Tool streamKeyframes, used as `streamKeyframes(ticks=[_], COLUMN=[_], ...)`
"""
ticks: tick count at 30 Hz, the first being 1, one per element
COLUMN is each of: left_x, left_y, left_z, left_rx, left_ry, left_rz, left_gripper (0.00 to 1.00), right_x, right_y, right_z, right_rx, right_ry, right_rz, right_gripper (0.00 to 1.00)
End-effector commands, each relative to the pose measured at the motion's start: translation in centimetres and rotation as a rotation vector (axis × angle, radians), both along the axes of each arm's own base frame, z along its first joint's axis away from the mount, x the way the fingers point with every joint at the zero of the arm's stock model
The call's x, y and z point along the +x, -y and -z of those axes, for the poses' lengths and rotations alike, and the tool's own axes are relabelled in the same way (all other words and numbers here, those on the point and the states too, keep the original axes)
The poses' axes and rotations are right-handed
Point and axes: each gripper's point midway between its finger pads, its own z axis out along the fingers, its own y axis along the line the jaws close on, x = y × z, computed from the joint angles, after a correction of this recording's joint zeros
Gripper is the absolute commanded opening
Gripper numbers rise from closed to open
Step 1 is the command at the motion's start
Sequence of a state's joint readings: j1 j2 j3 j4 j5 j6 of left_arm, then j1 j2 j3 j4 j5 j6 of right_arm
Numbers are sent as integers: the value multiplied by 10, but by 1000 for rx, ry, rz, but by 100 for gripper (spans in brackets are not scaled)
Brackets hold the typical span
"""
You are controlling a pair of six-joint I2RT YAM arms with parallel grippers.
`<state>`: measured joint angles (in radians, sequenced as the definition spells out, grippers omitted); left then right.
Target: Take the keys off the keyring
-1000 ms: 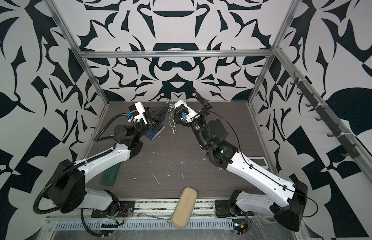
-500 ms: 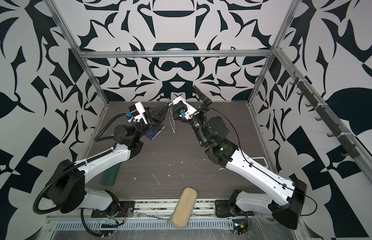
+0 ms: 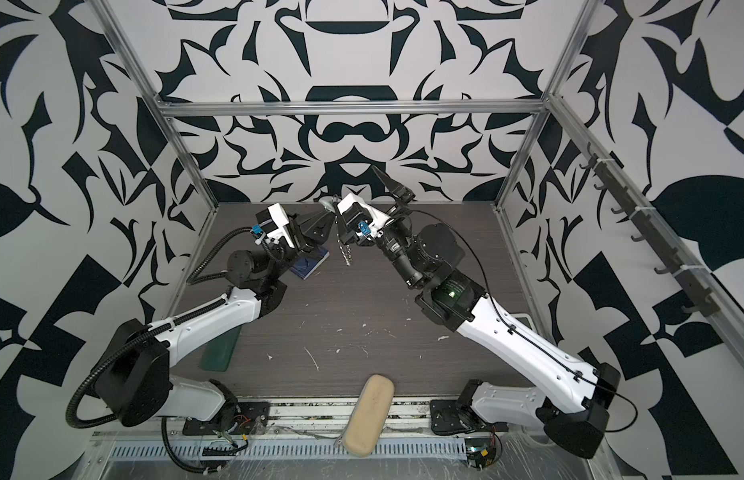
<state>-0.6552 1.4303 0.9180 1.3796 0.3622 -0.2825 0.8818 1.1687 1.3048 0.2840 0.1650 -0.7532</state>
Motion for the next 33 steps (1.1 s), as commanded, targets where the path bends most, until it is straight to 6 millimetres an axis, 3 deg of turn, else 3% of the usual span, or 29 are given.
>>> streamKeyframes(ticks=[1, 7, 12, 18, 24, 33], left_x=[-14, -18, -25, -28, -26, -22], left_y=[-9, -8, -10, -13, -21, -44], left_z=[-25, -28, -33, -25, -10, 22], left_rx=[-63, -51, -38, 12, 59, 127], left_ry=[79, 116, 167, 197, 203, 151], left_rz=[1, 2, 3, 19, 0, -22], left_gripper=[0, 0, 0, 0, 0, 0], right_x=[-19, -24, -50, -83, -87, -58], right_y=[-11, -17, -14, -7, -2, -16], right_z=[-8, -11, -28, -40, -19, 28], right_rx=[-21, -58, -35, -84, -196, -285], right_ry=[-14, -42, -76, -161, -224, -393], right_rz=[-118, -158, -280, -415, -403, -475], right_gripper=[100, 100, 100, 99, 94, 75])
